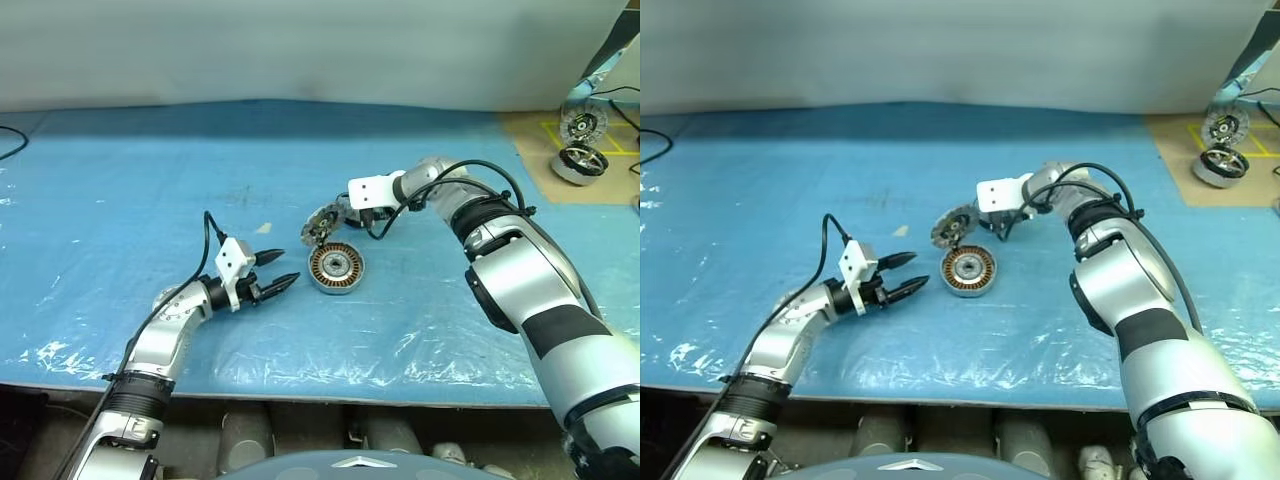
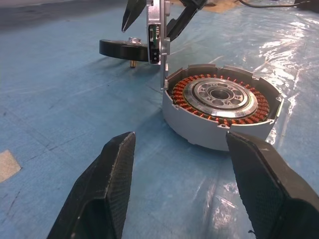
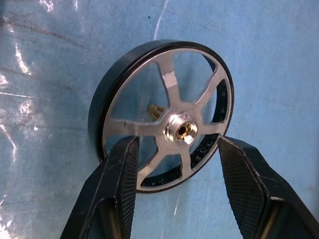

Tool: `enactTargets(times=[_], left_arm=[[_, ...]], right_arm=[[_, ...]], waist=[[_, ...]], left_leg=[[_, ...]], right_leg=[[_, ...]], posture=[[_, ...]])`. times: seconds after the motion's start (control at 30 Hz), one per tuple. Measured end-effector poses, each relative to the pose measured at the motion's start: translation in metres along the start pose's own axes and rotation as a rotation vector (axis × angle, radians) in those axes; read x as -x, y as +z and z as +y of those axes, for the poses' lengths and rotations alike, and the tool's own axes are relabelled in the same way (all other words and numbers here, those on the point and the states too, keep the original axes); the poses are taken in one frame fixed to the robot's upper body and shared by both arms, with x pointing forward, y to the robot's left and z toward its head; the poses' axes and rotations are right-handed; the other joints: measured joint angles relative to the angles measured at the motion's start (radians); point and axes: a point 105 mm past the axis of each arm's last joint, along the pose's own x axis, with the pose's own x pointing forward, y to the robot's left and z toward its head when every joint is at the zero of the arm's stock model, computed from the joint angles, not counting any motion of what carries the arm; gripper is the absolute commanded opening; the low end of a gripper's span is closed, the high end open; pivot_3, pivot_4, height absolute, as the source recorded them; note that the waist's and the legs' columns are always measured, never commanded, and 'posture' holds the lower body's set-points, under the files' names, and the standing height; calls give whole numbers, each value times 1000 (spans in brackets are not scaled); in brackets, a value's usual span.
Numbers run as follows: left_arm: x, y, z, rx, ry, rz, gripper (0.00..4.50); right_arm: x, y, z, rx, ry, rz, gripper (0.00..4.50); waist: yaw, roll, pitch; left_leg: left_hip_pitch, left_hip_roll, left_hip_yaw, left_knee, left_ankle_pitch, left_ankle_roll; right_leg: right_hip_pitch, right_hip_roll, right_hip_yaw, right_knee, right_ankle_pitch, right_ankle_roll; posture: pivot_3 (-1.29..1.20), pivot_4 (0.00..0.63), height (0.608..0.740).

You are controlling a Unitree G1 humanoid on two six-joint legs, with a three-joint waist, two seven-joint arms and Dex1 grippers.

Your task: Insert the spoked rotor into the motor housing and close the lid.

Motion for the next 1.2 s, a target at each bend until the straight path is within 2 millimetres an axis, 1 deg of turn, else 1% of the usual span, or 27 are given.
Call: enactTargets(times=[0.1,0.3,0.53,0.67,0.7,0.83,0.97,1.07,1.13,1.2], left_arm=[[-1,0,1,-1,1,0,3023],[-3,-1,0,-6,-1,8,3023],[-3,-5,-2,-8,-14,18,3023],[-2,-9,-1,-5,-12,27,3023],[-2,-9,-1,-6,-13,26,3023],[-2,-9,-2,-7,-15,26,3023],[-4,-5,-3,-14,-18,21,3023],[-5,-4,-3,-13,-20,22,3023],[-5,-4,-4,-11,-22,24,3023],[-5,-4,-4,-11,-23,26,3023]], right_arm=[[-3,5,1,26,7,-9,2607],[-7,8,8,96,35,-11,2607],[-8,10,10,142,43,-16,2607],[-6,9,10,153,43,-12,1782],[-5,8,10,150,50,-16,1715],[-3,8,13,137,77,-36,1715],[3,1,15,106,90,-47,1715],[9,-9,17,80,93,-41,1715],[19,-25,19,75,86,-9,1715],[34,-48,22,58,65,26,1715]], waist=[[0,0,0],[0,0,0],[0,1,0],[0,1,0],[0,0,0],[0,1,0],[3,1,0],[4,1,0],[8,0,1],[11,0,1]], left_leg=[[-1,0,0,0,1,2],[-1,1,1,0,1,2],[0,1,2,0,1,2],[0,1,2,0,1,2],[1,1,2,0,1,1],[1,1,3,0,1,1],[0,1,3,0,1,2],[0,1,3,0,1,3],[0,1,3,0,1,3],[-1,-1,3,0,2,3]], right_leg=[[-1,0,0,0,0,0],[-1,0,0,0,0,0],[-1,0,1,0,0,-1],[-1,0,1,0,0,-1],[0,0,1,0,0,-1],[-1,0,1,1,0,-1],[-1,0,1,0,0,-1],[-1,0,1,0,0,-1],[-1,0,1,0,0,-1],[-1,0,1,0,0,-1]], posture=[[0,150,740],[0,150,740],[0,150,740],[0,150,740],[0,150,740],[0,150,740],[0,150,740],[0,150,740],[0,150,740],[0,150,740]])
